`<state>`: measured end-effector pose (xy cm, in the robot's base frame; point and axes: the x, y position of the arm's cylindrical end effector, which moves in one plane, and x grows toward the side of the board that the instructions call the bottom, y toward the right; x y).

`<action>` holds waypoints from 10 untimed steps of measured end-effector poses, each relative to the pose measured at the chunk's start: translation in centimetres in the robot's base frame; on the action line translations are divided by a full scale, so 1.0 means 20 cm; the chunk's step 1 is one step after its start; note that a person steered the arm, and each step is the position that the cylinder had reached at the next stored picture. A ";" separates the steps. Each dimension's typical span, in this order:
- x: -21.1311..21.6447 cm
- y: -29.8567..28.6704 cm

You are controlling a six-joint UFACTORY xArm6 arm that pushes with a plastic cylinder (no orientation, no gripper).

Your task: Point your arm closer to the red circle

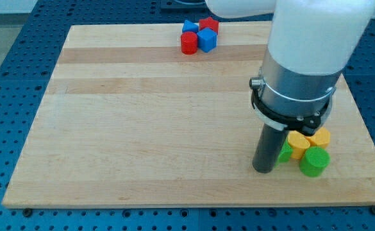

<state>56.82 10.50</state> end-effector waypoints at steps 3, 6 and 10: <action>0.17 0.02; 0.19 0.59; 0.09 0.38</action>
<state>58.65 18.18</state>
